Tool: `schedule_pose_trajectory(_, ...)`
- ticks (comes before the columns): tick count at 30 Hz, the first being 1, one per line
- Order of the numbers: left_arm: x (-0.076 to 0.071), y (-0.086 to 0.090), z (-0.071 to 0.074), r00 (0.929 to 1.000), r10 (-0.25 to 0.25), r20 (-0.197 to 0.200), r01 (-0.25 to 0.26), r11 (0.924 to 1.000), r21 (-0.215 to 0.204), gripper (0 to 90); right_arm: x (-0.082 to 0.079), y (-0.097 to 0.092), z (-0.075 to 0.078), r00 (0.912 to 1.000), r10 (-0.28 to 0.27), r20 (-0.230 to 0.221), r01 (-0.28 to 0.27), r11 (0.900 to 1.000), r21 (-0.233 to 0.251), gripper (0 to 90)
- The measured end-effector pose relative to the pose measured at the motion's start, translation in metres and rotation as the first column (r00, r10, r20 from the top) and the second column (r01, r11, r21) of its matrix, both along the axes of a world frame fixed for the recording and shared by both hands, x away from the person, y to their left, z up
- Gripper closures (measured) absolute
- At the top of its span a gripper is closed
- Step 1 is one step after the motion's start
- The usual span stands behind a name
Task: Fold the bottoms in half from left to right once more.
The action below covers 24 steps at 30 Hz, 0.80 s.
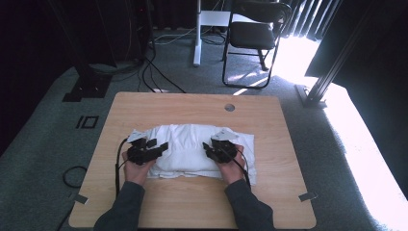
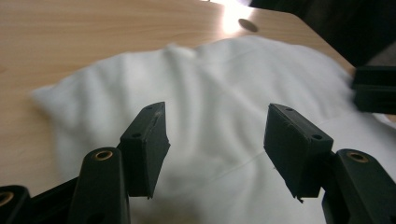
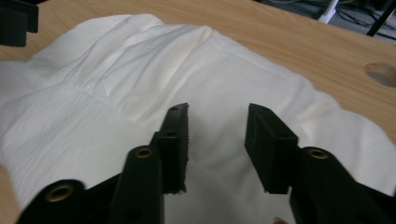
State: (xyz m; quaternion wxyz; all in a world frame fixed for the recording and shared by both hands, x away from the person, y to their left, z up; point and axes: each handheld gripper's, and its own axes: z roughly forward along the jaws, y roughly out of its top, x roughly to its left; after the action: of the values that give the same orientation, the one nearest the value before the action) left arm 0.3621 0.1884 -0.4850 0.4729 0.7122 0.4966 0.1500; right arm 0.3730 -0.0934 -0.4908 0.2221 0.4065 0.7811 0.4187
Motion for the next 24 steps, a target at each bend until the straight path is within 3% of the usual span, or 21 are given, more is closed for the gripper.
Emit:
schedule_pose_trajectory(3, 0.012, -0.029, 0.005, 0.9999, -0.008, 0.013, 0.006, 0.9949, 0.1, 42.9, 0.011, 0.02, -0.003, 1.0, 0.005, -0.006, -0.005, 0.9998, -0.019, 56.0)
schedule_pose_trajectory(5, 0.024, -0.037, -0.001, 0.9997, 0.004, -0.025, -0.001, 0.993, 0.118, 43.8, 0.019, 0.029, -0.006, 0.9995, 0.009, -0.031, -0.01, 0.9991, -0.041, 54.0)
schedule_pose_trajectory(8, 0.029, -0.034, -0.013, 0.9956, 0.074, -0.057, -0.064, 0.9838, 0.168, 44.5, 0.023, 0.033, -0.012, 0.9982, 0.008, -0.059, -0.011, 0.9987, -0.049, 52.2)
schedule_pose_trajectory(10, 0.027, -0.023, -0.021, 0.9911, 0.113, -0.07, -0.1, 0.98, 0.172, 43.5, 0.02, 0.031, -0.013, 0.9985, 0.01, -0.053, -0.012, 0.9987, -0.049, 52.2)
schedule_pose_trajectory(14, 0.021, 0.004, -0.035, 0.9783, 0.173, -0.114, -0.159, 0.9794, 0.125, 35.9, 0.017, 0.026, -0.021, 0.9981, 0.006, -0.061, -0.01, 0.9975, -0.07, 53.8)
schedule_pose_trajectory(17, 0.017, 0.015, -0.041, 0.974, 0.183, -0.133, -0.172, 0.9812, 0.087, 28.5, 0.016, 0.029, -0.035, 0.9965, 0.013, -0.082, -0.021, 0.9943, -0.105, 54.5)
schedule_pose_trajectory(21, 0.003, 0.022, -0.038, 0.976, 0.197, -0.094, -0.195, 0.9805, 0.024, 25.6, 0.017, 0.033, -0.046, 0.9956, 0.018, -0.092, -0.03, 0.9908, -0.132, 55.6)
schedule_pose_trajectory(24, -0.005, 0.03, -0.033, 0.9649, 0.256, -0.06, -0.255, 0.9668, 0.017, 26.1, 0.019, 0.033, -0.047, 0.9937, 0.022, -0.11, -0.037, 0.9908, -0.131, 56.1)
